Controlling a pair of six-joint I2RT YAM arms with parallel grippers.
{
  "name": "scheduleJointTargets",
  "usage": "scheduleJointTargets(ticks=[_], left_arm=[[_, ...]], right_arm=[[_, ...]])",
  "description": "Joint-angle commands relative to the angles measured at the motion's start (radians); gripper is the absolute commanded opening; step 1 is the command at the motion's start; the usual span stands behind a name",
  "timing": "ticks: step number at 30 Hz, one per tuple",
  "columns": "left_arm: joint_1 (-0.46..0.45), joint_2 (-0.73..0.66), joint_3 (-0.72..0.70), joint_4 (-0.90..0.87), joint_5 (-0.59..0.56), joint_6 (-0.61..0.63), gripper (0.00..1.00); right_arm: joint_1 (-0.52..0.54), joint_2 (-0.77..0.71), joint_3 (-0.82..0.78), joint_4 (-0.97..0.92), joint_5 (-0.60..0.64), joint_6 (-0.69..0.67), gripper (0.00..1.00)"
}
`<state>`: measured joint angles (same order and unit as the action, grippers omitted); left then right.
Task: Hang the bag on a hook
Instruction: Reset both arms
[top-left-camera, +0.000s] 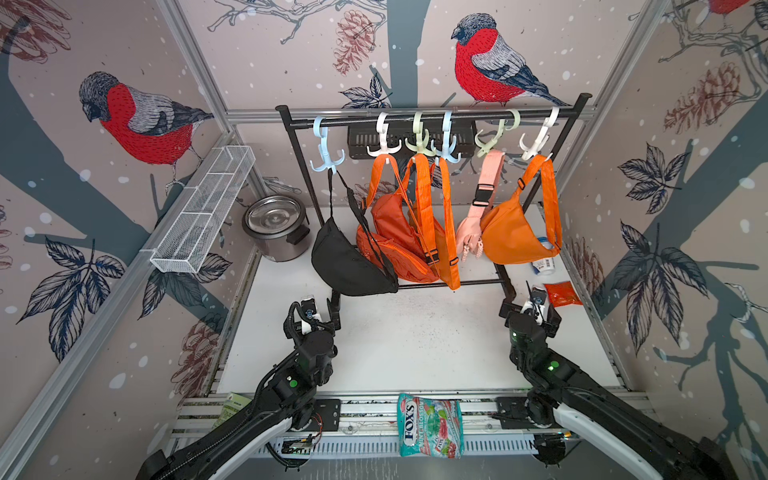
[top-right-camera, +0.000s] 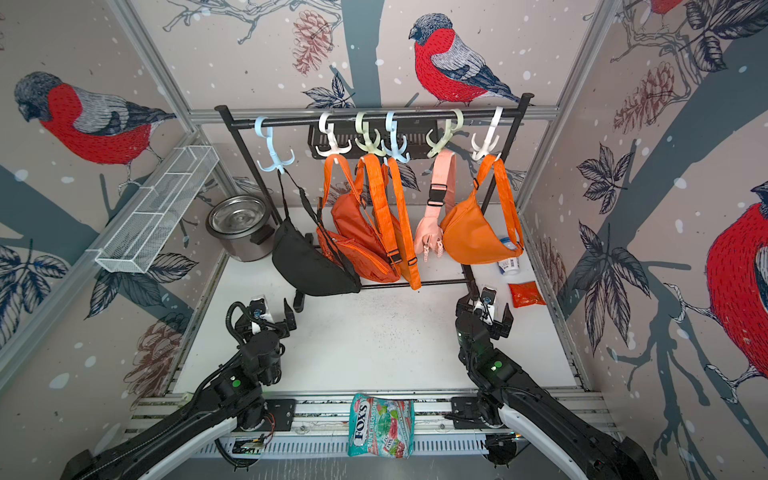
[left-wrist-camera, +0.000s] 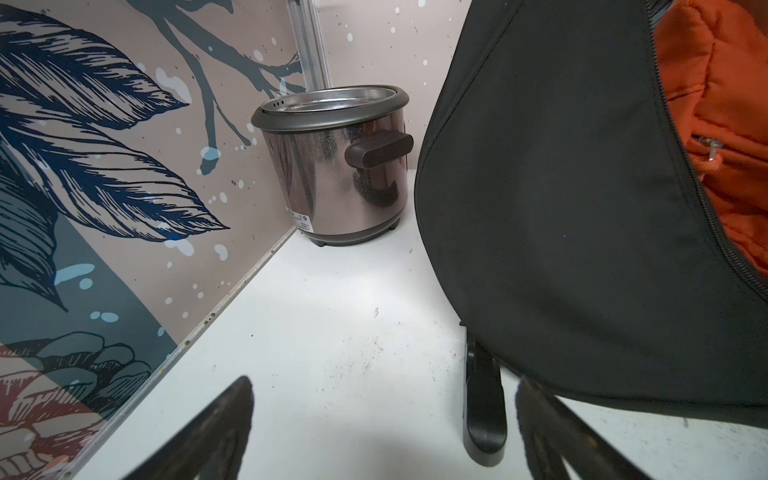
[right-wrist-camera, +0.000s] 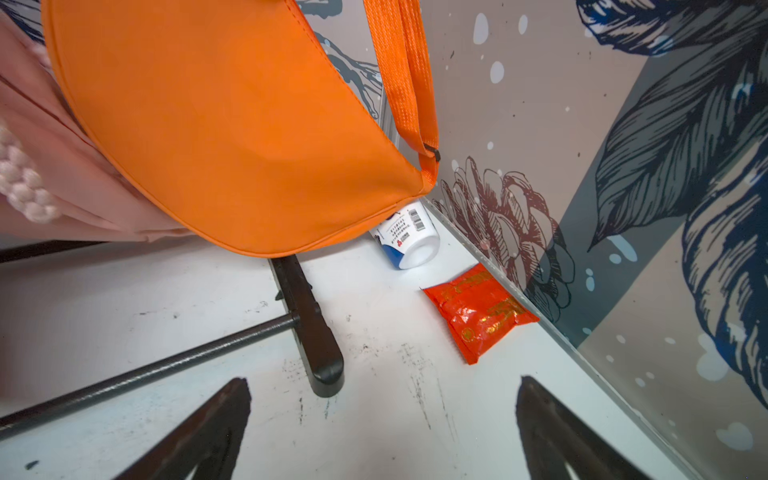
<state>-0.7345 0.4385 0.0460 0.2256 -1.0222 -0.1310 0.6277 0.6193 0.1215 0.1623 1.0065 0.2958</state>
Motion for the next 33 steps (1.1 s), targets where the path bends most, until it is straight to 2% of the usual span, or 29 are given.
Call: scheduleJointTargets(ticks=[1, 8, 12, 16, 19, 22, 26, 33], left_arm=[[0.0, 0.01, -0.006, 0.059, -0.004, 0.009, 0.96], [0.026, 0.163, 0.009, 0.141, 0.023, 0.033, 0.97], [0.072, 0.232, 0.043, 0.121, 0.056, -0.003, 0.96], [0.133, 0.295, 0.06, 0.157, 0.115, -0.013, 0.96], [0.153, 0.338, 0.081, 0.154, 0.101, -0.039, 0.96], [0.159, 0.379, 0.1, 0.148, 0.06, -0.075, 0.96], [0.163, 0.417, 0.1, 0.203, 0.032, -0.049, 0.96], [0.199, 0.414, 0.096, 0.223, 0.031, -0.054, 0.95]], right_arm=[[0.0, 0.005, -0.013, 0.027, 0.038, 0.045, 0.99], [-0.022, 0.007, -0.044, 0.121, 0.04, 0.014, 0.99], [-0.101, 0.049, -0.045, 0.17, -0.037, 0.0, 0.99], [-0.194, 0.153, 0.008, 0.138, -0.076, 0.064, 0.99], [-0.216, 0.232, 0.045, 0.135, -0.075, 0.086, 0.99], [-0.223, 0.303, 0.06, 0.2, -0.061, 0.056, 0.99], [-0.24, 0.408, 0.09, 0.283, -0.051, 0.014, 0.99], [-0.243, 0.556, 0.119, 0.482, -0.068, -0.065, 0.99]])
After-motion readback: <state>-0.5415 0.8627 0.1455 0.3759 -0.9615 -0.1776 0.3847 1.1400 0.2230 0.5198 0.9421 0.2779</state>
